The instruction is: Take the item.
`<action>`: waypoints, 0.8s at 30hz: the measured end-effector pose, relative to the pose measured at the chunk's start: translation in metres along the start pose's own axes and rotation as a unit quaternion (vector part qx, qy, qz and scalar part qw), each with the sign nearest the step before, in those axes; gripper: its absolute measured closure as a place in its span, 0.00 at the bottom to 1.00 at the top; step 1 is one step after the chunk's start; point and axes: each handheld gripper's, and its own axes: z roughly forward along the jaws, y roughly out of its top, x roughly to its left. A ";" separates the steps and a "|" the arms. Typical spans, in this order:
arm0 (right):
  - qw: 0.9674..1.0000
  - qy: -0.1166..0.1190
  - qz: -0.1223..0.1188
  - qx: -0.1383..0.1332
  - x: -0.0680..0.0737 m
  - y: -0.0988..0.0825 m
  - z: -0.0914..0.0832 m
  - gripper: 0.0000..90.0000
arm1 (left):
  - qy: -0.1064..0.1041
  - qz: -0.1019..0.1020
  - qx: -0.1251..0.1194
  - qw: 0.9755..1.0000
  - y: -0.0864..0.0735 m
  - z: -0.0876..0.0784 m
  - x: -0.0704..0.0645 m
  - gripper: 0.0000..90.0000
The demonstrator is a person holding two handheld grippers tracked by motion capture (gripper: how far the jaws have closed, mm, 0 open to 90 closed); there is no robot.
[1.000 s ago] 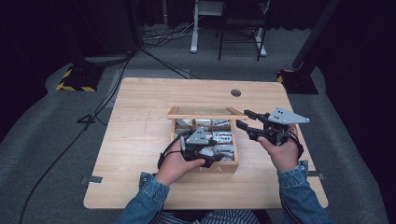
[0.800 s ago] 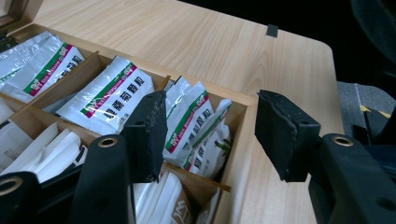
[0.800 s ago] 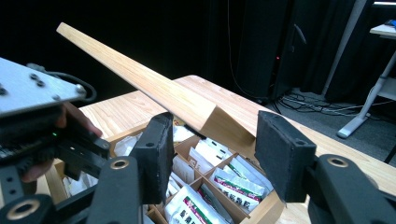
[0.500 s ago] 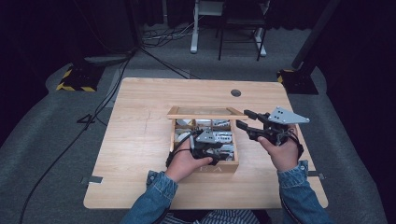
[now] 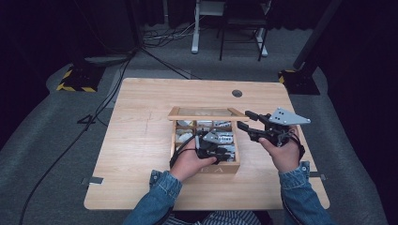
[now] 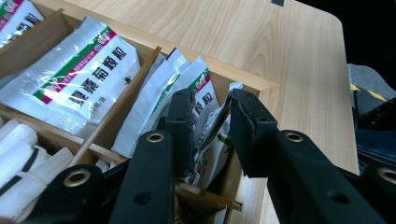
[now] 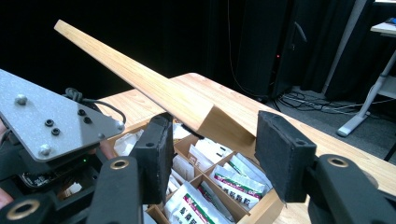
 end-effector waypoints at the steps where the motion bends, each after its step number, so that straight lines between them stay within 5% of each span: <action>1: 1.000 0.000 0.000 0.000 0.000 0.000 0.000 0.53 | 0.000 -0.001 0.000 1.000 0.000 0.000 0.000 0.78; 11: 1.000 -0.001 0.000 0.000 0.000 0.000 0.000 0.53 | -0.013 -0.005 0.027 1.000 -0.002 0.006 0.001 0.92; 24: 1.000 0.000 0.000 0.000 0.000 0.000 0.000 0.53 | -0.006 0.011 0.006 1.000 -0.002 0.003 -0.002 1.00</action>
